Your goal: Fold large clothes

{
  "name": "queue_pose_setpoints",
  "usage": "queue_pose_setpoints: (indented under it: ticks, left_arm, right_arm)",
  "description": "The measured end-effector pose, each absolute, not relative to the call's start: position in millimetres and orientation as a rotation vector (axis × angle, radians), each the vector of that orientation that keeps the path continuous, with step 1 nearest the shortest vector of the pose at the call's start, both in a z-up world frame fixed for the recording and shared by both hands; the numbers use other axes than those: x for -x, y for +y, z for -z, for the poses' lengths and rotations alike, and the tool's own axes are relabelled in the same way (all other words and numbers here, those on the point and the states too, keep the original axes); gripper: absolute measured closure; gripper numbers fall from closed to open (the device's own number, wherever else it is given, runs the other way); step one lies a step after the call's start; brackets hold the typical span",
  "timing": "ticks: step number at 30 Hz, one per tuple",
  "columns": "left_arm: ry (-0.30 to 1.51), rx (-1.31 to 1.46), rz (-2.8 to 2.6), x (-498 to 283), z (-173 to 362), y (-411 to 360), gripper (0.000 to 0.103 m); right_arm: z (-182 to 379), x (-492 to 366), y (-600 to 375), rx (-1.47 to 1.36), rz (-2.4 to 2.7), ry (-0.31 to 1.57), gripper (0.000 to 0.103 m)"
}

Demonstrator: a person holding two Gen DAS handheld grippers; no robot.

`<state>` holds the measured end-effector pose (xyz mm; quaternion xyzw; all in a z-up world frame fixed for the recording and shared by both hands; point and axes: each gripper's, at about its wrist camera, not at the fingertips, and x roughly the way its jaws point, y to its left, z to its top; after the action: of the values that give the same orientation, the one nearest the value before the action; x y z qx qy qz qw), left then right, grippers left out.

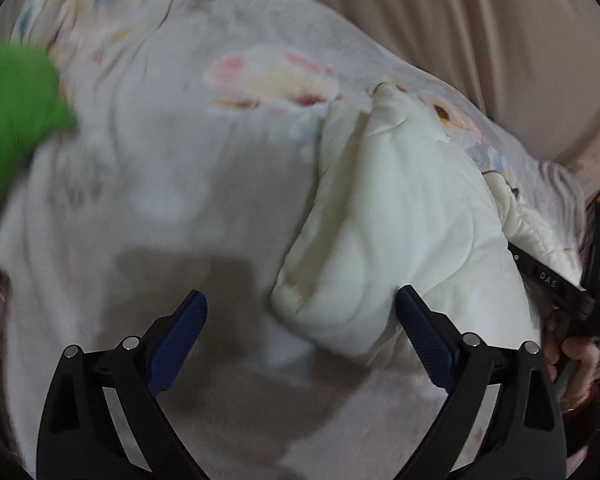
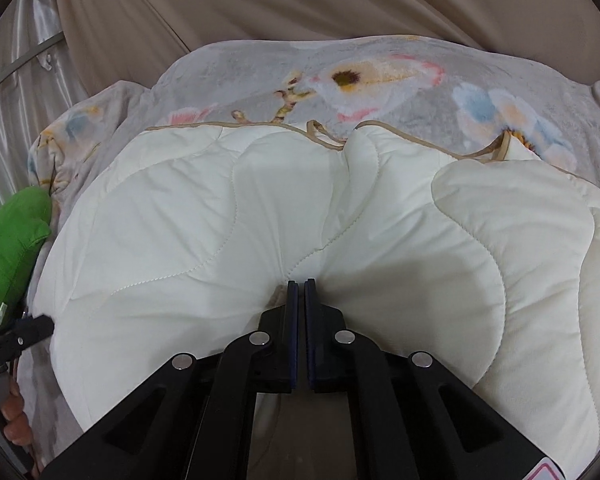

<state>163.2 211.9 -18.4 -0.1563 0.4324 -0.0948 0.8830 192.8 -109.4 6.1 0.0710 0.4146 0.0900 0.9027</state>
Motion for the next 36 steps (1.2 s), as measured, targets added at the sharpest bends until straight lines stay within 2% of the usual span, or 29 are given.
queue_pose_setpoints:
  ticks: [2,8,11,12,13,14,16,19,28,33,36]
  left_arm:
    - [0.897,0.39,0.222,-162.4,26.7,218.0,0.006]
    - [0.883,0.359,0.313,-180.8,23.6,191.9,0.005]
    - [0.886,0.394,0.351,-191.4,20.9,182.2,0.011]
    - [0.886,0.404,0.347,-193.5,18.6,179.6,0.021]
    - [0.877,0.408,0.363,-193.1,14.8,178.9,0.035]
    - [0.864,0.395,0.367,-191.8,8.6,174.9,0.041]
    - [0.817,0.344,0.346,-185.4,-6.7,165.0,0.065]
    - [0.74,0.306,0.364,-172.5,-35.6,155.3,0.075]
    - [0.551,0.163,0.54,-124.6,-108.4,91.0,0.081]
    - [0.493,0.083,0.646,-102.0,-130.1,46.2,0.083]
    - [0.477,0.039,0.705,-91.5,-135.2,18.8,0.084]
  right_arm:
    - [-5.6,-192.3,-107.2,-0.129,-0.18,0.852,0.1]
    - [-4.5,-191.2,-107.2,-0.114,-0.175,0.84,0.1]
    - [-4.4,-190.7,-106.5,-0.108,-0.174,0.837,0.1]
    - [-4.3,-190.5,-105.8,-0.103,-0.173,0.835,0.1]
    - [-4.3,-190.3,-105.9,-0.099,-0.171,0.833,0.1]
    - [-4.3,-190.4,-106.7,-0.095,-0.171,0.831,0.1]
    - [-4.1,-190.0,-106.2,-0.09,-0.168,0.829,0.1]
    - [-4.0,-190.3,-107.9,-0.091,-0.17,0.828,0.1]
    - [-16.1,-179.1,-115.0,-0.1,-0.168,0.84,0.1]
    - [-48.7,-121.6,-159.5,-0.196,-0.225,0.831,0.1]
    - [-37.7,-93.1,-179.7,-0.25,-0.259,0.871,0.095]
